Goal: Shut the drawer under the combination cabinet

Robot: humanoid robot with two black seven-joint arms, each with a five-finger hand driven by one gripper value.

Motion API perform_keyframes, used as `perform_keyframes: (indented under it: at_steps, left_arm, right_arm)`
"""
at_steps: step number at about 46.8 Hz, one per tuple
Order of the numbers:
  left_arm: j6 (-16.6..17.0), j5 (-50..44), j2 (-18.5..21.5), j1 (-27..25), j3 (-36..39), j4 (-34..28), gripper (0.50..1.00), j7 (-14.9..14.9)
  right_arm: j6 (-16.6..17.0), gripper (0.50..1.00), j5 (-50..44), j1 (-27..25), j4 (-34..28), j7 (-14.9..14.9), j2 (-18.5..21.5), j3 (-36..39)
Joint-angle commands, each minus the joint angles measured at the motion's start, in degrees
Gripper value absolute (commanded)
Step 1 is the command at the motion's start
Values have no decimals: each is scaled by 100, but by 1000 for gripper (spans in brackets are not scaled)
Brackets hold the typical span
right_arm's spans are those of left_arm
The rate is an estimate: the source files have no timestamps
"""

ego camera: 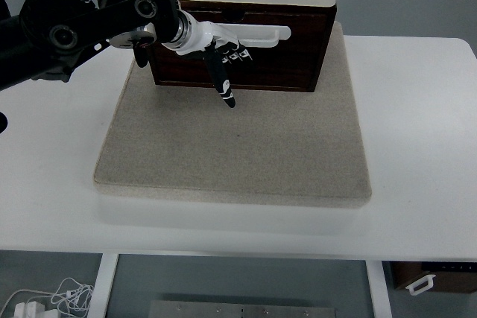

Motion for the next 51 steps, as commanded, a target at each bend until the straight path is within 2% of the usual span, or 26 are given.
perform_keyframes:
  at_steps: [1,19,23,32,39,51]
  left_arm:
    - [11,0,-1,9,1,4,1000,-2]
    - [-6,53,-1,18,-17,4,1000,-11]
    - [-103,9,-1,27,-166,-75,1000,-28]
    - [-586,9,-27,71,-412,-356,1000,-186]
    - [-753,-26,-168,88,-842,-462,1000,-678]
    - [-666,-220,-625,185,-2143,-497,1000,-2110]
  right_arm:
    - [0,952,0,0,2,0,0,0]
    - [0,952,0,0,-7,0,0,0]
    - [0,952,0,0,1,0,0,0]
    - [0,952,0,0,-7,0,0,0]
    - [0,952,0,0,-7,0,0,0]
    - [0,952,0,0,-7,0,0,0]
